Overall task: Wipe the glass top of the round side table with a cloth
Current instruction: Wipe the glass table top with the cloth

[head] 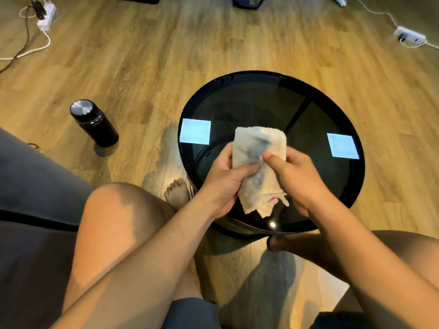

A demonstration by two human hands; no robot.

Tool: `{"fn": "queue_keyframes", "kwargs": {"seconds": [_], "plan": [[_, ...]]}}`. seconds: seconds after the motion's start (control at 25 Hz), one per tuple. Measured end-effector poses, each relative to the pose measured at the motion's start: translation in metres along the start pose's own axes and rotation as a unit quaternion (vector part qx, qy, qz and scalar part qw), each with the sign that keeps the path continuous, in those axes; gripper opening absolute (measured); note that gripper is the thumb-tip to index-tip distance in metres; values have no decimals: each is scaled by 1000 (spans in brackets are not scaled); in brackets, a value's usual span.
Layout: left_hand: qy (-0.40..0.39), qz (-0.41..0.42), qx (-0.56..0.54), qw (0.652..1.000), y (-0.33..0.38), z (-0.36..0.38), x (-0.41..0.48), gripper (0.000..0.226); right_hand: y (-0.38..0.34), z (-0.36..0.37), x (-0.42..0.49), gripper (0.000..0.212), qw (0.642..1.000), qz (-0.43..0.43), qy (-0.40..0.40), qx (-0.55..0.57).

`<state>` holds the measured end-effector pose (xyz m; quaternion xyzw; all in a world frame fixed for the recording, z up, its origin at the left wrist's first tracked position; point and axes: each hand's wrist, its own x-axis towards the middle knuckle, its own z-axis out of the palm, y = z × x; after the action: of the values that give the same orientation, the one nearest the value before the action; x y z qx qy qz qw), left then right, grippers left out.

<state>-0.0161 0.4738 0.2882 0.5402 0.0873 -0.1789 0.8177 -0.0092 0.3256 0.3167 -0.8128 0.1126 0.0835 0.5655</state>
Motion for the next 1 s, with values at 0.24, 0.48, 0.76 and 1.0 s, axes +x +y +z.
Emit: {"fn": "queue_keyframes", "kwargs": {"seconds": [0.24,0.48,0.76,1.0], "plan": [[111,20,304,946,2,-20,13,59,16,9,18,28,957,-61,-86,-270],[240,181,542,784,8,-66,47,48,63,27,-3,58,839,-256,-37,-479],[76,156,727,665,-16,-92,100,65,69,54,53,60,791,-266,-104,-541],[122,205,686,687,-15,-92,97,68,11,120,201,64,802,-198,-6,-563]]}}
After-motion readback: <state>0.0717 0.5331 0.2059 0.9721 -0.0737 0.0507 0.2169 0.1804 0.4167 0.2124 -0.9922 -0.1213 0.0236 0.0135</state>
